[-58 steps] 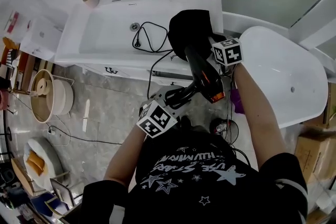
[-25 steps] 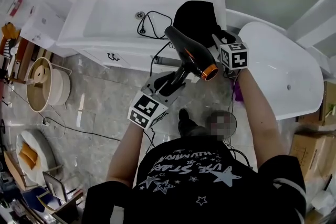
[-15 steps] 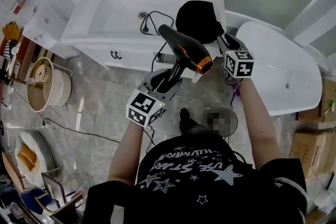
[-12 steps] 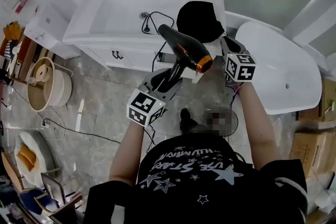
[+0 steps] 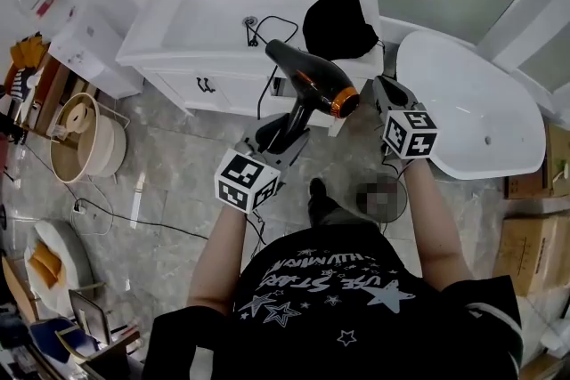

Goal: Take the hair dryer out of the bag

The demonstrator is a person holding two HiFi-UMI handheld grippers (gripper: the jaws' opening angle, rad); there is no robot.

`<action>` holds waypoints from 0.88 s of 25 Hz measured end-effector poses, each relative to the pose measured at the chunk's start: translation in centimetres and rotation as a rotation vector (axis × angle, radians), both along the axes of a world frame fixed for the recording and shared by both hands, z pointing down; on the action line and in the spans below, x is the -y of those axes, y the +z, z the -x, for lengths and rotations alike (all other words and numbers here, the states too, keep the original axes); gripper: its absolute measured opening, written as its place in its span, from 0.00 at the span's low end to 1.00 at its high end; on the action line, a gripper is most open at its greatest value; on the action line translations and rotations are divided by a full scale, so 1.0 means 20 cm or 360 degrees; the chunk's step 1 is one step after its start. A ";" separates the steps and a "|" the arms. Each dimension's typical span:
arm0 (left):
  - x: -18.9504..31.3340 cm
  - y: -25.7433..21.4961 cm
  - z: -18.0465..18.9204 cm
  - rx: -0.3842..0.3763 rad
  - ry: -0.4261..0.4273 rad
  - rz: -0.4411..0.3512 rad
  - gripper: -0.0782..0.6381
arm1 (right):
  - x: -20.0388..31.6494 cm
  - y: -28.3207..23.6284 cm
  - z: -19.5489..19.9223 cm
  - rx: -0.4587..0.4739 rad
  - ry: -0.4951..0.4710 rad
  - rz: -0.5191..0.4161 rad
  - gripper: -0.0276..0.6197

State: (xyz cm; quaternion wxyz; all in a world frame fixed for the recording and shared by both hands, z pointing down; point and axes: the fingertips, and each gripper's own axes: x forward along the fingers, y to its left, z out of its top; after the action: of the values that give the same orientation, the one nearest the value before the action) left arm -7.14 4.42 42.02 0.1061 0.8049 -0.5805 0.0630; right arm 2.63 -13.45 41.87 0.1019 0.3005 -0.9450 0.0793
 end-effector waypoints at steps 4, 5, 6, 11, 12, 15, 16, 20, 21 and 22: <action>-0.11 -0.01 -0.04 -0.0012 -0.0029 -0.0020 0.39 | -0.16 -0.04 -0.10 0.0104 0.0038 0.0021 0.05; -0.13 -0.02 -0.05 -0.0019 -0.0034 -0.0025 0.39 | -0.20 -0.04 -0.12 0.0115 0.0042 0.0030 0.05; -0.15 -0.02 -0.06 -0.0028 -0.0038 -0.0029 0.39 | -0.23 -0.05 -0.15 0.0114 0.0043 0.0033 0.05; -0.23 -0.03 -0.08 -0.0018 -0.0049 -0.0039 0.39 | -0.40 -0.02 -0.24 0.0039 0.0022 0.0015 0.05; -0.24 -0.03 -0.09 -0.0016 -0.0048 -0.0043 0.39 | -0.44 0.00 -0.26 0.0032 0.0021 0.0024 0.05; -0.27 -0.03 -0.12 -0.0026 -0.0041 -0.0050 0.39 | -0.53 0.04 -0.33 0.0021 0.0029 0.0057 0.05; -0.28 -0.03 -0.12 -0.0026 -0.0039 -0.0048 0.39 | -0.56 0.05 -0.35 0.0018 0.0033 0.0067 0.05; -0.31 -0.02 -0.13 -0.0008 -0.0027 -0.0037 0.39 | -0.64 0.08 -0.43 0.0024 0.0056 0.0100 0.05; -0.31 -0.02 -0.13 -0.0007 -0.0025 -0.0038 0.39 | -0.65 0.09 -0.44 0.0033 0.0064 0.0109 0.05; -0.31 -0.02 -0.13 -0.0007 -0.0025 -0.0040 0.39 | -0.66 0.09 -0.46 0.0041 0.0072 0.0119 0.05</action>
State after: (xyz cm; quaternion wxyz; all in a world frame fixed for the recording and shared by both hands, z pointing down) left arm -4.45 10.67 41.64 0.0977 0.8017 -0.5873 0.0531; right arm 11.79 -0.27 43.74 0.0990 0.3167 -0.9356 0.1206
